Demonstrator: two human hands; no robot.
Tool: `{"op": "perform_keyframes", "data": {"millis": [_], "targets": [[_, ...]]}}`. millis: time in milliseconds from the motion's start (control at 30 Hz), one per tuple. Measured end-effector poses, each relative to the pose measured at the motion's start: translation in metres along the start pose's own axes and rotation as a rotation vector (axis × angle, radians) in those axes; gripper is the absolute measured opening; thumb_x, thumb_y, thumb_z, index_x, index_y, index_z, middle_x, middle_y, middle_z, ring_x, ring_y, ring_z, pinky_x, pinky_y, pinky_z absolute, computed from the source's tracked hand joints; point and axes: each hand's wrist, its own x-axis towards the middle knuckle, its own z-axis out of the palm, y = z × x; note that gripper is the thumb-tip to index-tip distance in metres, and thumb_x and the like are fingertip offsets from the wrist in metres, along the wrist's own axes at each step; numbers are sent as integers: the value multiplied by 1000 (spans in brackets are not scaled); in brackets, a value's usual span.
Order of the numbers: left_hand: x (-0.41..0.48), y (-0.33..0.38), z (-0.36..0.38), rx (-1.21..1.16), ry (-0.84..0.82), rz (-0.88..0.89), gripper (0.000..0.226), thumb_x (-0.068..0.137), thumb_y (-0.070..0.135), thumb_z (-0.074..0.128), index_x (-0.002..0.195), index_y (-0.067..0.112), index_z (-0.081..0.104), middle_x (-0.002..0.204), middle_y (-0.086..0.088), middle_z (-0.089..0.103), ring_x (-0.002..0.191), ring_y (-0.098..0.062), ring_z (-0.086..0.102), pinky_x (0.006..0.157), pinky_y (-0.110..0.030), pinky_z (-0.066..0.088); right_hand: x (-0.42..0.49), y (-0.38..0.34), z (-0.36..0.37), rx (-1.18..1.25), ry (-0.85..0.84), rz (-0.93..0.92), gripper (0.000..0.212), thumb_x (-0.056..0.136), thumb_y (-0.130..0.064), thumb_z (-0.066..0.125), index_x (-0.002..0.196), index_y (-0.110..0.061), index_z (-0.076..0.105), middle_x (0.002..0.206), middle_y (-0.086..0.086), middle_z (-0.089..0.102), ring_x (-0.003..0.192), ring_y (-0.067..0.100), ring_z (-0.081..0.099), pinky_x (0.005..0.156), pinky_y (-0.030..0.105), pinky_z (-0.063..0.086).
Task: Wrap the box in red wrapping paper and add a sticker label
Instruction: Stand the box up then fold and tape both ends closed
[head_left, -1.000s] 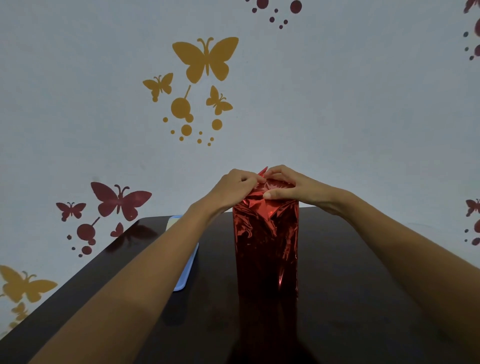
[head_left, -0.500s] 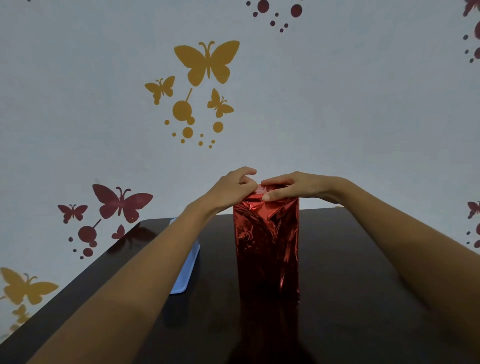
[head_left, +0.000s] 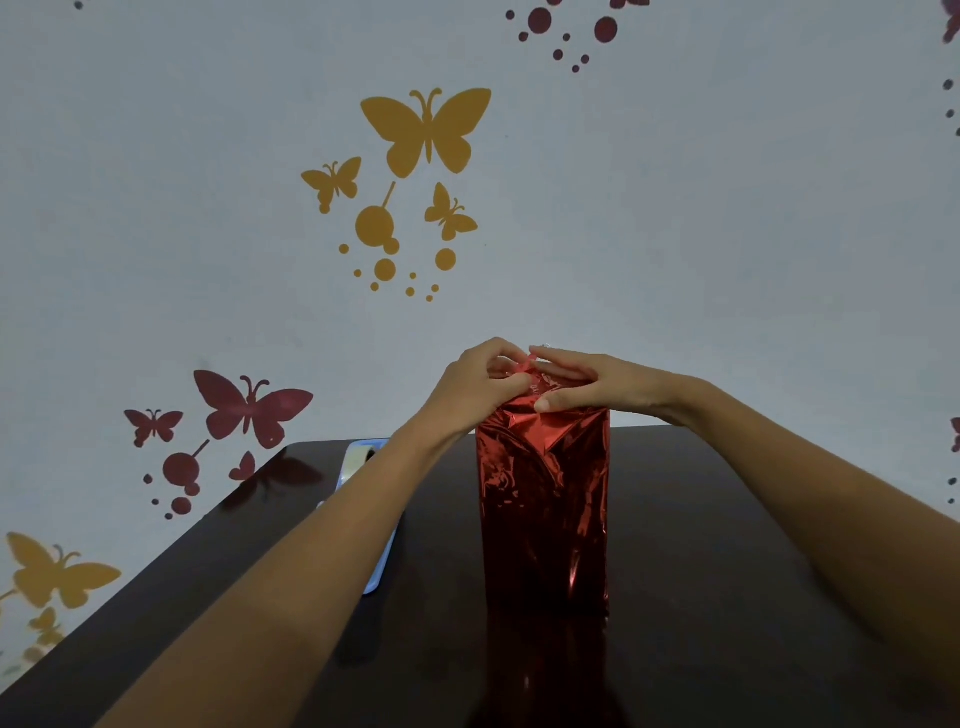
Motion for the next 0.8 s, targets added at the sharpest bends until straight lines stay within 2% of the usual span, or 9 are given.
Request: {"op": "perform_keyframes", "data": {"millis": [100, 200, 267, 367, 433, 500, 633, 733, 800], "targets": [[-1, 3, -1, 65, 32, 38, 7, 85, 25, 64, 91, 28, 65, 110, 10, 62, 100, -11, 61, 87, -30, 48, 0, 1, 6, -51, 156, -91, 85, 78, -38, 70, 147, -35, 22, 154, -11, 24, 140, 8, 22, 107, 23, 21], [-1, 4, -2, 132, 4, 91, 15, 86, 20, 60, 87, 24, 74, 87, 13, 69, 86, -5, 64, 78, -22, 48, -5, 6, 6, -79, 345, -169, 74, 71, -52, 66, 138, -39, 39, 142, -19, 36, 131, 2, 30, 111, 30, 22], [-3, 4, 0, 133, -8, 105, 19, 88, 16, 58, 90, 17, 76, 78, 15, 66, 76, -1, 60, 71, -13, 43, -8, 8, 1, -11, 312, -221, 38, 90, -42, 52, 125, -29, 58, 129, -21, 48, 123, -3, 40, 108, 19, 24], [-3, 5, 1, 172, -7, 136, 22, 89, 12, 54, 93, 9, 76, 77, 18, 59, 71, 0, 52, 68, -4, 36, -5, 6, -11, -165, 232, -227, 34, 90, -23, 45, 121, -25, 59, 134, -12, 44, 127, -2, 29, 99, 1, 17], [-3, 6, 1, 172, -35, 144, 23, 90, 12, 53, 92, 10, 76, 86, 8, 67, 73, -7, 55, 73, -16, 41, 5, 4, -21, -464, 177, -221, 43, 76, -43, 40, 117, -42, 54, 144, -9, 37, 136, 5, 17, 113, 24, 11], [-2, 6, 1, 154, -50, 122, 23, 89, 13, 53, 90, 16, 76, 95, -1, 71, 74, -12, 55, 73, -26, 41, 15, -3, -30, -709, 140, -195, 22, 81, -47, 53, 103, -48, 52, 147, -8, 35, 143, 15, 13, 114, 48, 10], [-2, 4, 1, 153, -48, 130, 25, 89, 13, 52, 97, 18, 75, 90, 5, 70, 76, -7, 57, 71, -18, 40, 20, -22, -42, -859, 221, -283, 14, 76, -41, 73, 77, -38, 59, 125, -6, 51, 124, 17, 41, 104, 43, 28], [0, 4, -1, 185, -61, 147, 23, 91, 11, 51, 94, 14, 74, 83, 15, 61, 78, 0, 55, 72, -13, 36, 10, -21, -39, -722, 391, -347, 15, 75, -36, 74, 81, -34, 61, 116, -7, 56, 113, 16, 48, 98, 40, 35], [2, 5, -1, 196, -80, 136, 22, 91, 10, 50, 87, 8, 72, 82, 8, 62, 74, 3, 54, 75, -15, 39, -1, -10, -30, -569, 548, -305, 21, 74, -40, 74, 84, -28, 60, 105, -7, 62, 103, 15, 54, 92, 41, 42]]}}
